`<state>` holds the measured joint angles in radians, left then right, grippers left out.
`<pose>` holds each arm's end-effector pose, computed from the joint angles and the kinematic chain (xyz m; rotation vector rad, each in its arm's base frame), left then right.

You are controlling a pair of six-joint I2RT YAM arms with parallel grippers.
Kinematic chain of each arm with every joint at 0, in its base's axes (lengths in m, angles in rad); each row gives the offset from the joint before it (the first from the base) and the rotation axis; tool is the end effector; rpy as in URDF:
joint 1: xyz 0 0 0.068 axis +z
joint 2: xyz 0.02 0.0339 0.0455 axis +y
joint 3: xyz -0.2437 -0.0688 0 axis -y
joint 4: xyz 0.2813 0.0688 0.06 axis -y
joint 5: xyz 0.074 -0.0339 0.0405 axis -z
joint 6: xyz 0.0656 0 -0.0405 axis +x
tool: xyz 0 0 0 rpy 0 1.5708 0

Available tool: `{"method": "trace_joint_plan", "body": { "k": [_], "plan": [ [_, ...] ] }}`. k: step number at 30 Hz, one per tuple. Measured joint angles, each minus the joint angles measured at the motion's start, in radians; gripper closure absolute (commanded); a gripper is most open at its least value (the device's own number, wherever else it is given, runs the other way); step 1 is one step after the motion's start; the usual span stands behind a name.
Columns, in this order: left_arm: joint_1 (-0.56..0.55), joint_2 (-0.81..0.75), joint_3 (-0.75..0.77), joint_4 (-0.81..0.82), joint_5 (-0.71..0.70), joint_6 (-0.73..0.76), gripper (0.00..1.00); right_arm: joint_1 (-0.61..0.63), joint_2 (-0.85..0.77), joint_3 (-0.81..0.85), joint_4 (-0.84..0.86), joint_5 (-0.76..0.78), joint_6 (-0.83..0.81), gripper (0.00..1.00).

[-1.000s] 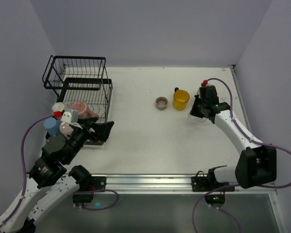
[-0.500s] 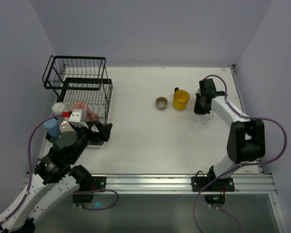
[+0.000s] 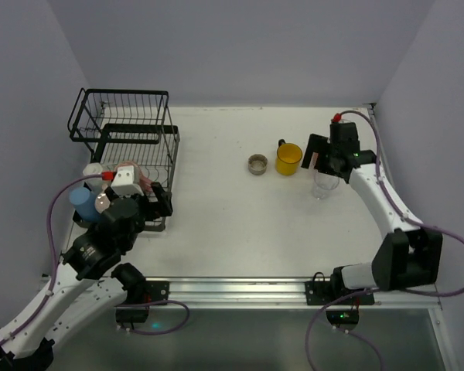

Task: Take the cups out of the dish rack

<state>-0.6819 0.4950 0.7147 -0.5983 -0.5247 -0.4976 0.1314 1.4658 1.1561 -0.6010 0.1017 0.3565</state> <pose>0.1671 -0.0933 0.3008 -0.1677 1.8994 -0.2891 0.3638 0.0414 0.2173 0.3210 2.4558 0.0826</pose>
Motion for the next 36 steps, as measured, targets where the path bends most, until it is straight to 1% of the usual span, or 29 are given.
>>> {"method": "trace_joint_plan", "body": {
  "k": [2, 6, 9, 12, 14, 18, 21, 24, 27, 29, 31, 34, 36],
  "plan": [
    [0.000, 0.013, 0.002, -0.018, -0.043, -0.029, 0.00, 0.013, -0.122, -0.026, 0.027, -0.018, 0.009, 0.01],
    [0.000, 0.015, 0.002, -0.072, -0.144, -0.112, 0.00, 0.082, -0.361, -0.133, 0.137, -0.054, 0.040, 0.01],
    [0.000, 0.017, 0.007, -0.147, -0.239, -0.212, 0.00, 0.156, -0.477, -0.230, 0.201, -0.098, 0.061, 0.01],
    [0.000, 0.024, 0.011, -0.227, -0.331, -0.313, 0.00, 0.212, -0.520, -0.312, 0.247, -0.153, 0.080, 0.01],
    [0.000, 0.043, 0.016, -0.283, -0.380, -0.386, 0.00, 0.227, -0.535, -0.365, 0.284, -0.201, 0.092, 0.01],
    [0.000, 0.108, 0.026, -0.402, -0.430, -0.529, 0.00, 0.233, -0.560, -0.425, 0.320, -0.269, 0.100, 0.01],
    [0.000, 0.138, 0.026, -0.476, -0.439, -0.621, 0.00, 0.233, -0.578, -0.439, 0.354, -0.312, 0.105, 0.01],
    [0.001, 0.145, 0.026, -0.522, -0.443, -0.673, 0.00, 0.235, -0.605, -0.446, 0.383, -0.357, 0.113, 0.01],
    [0.023, 0.168, 0.026, -0.535, -0.447, -0.681, 0.00, 0.240, -0.632, -0.451, 0.410, -0.386, 0.116, 0.01],
    [0.090, 0.199, 0.026, -0.501, -0.433, -0.633, 0.00, 0.243, -0.650, -0.457, 0.418, -0.399, 0.118, 0.01],
    [0.211, 0.224, 0.017, -0.431, -0.389, -0.564, 0.00, 0.245, -0.663, -0.461, 0.421, -0.411, 0.119, 0.01],
    [0.421, 0.243, -0.027, -0.296, -0.295, -0.436, 0.00, 0.249, -0.678, -0.461, 0.423, -0.419, 0.120, 0.01],
    [0.496, 0.245, -0.046, -0.244, -0.248, -0.373, 0.00, 0.254, -0.689, -0.464, 0.426, -0.429, 0.121, 0.01]
  ]
}}
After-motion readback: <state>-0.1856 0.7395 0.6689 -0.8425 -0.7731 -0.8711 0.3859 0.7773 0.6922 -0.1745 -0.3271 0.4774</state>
